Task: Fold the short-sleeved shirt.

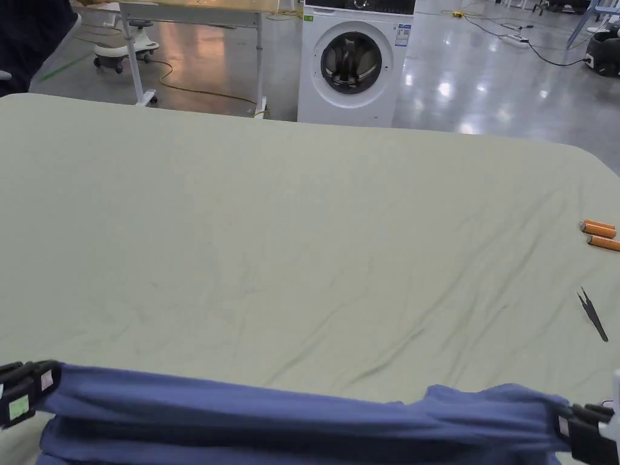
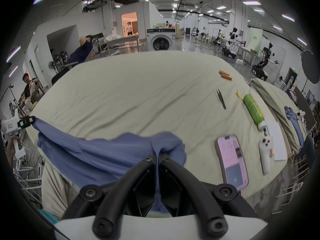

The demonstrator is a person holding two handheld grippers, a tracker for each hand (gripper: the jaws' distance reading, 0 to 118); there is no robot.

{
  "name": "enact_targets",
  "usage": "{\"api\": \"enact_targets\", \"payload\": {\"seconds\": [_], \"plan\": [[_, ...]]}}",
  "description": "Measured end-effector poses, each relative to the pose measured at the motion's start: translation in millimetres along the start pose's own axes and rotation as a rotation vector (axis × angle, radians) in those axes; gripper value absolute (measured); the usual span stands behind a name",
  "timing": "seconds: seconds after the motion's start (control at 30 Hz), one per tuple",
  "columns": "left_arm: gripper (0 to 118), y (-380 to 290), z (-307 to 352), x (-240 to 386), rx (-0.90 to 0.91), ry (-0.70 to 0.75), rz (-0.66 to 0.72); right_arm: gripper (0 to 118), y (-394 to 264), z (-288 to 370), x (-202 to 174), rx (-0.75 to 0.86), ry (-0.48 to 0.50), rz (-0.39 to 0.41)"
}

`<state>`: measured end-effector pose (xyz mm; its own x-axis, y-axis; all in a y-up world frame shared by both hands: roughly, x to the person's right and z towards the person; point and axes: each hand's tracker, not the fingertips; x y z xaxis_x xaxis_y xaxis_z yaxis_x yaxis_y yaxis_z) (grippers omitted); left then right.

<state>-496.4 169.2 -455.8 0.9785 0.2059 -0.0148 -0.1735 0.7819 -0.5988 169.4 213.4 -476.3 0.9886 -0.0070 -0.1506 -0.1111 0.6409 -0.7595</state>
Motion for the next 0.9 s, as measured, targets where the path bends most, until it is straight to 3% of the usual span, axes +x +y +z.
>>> {"api": "enact_targets", "payload": {"seconds": [0.33,0.5,0.7,0.77,0.8,0.83,0.9], "plan": [[1,-41,-18,-10,-0.156,0.054,-0.027,0,-67,-33,-4,-0.165,-0.028,0.007],[1,-39,-42,-1,-0.248,0.125,-0.142,0,-73,-52,-12,-0.199,-0.075,0.043],[1,-18,-59,0,-0.285,0.151,-0.147,2,-68,-56,-18,-0.224,-0.103,0.081],[14,-11,-61,0,-0.282,0.154,-0.147,21,-65,-48,-19,-0.22,-0.103,0.072],[22,-11,-58,0,-0.266,0.155,-0.141,38,-62,-43,-19,-0.219,-0.107,0.069],[39,-7,-57,0,-0.234,0.167,-0.137,64,-59,-37,-20,-0.215,-0.114,0.069],[51,1,-53,3,-0.171,0.156,-0.132,90,-54,-24,-20,-0.182,-0.148,0.063]]}}
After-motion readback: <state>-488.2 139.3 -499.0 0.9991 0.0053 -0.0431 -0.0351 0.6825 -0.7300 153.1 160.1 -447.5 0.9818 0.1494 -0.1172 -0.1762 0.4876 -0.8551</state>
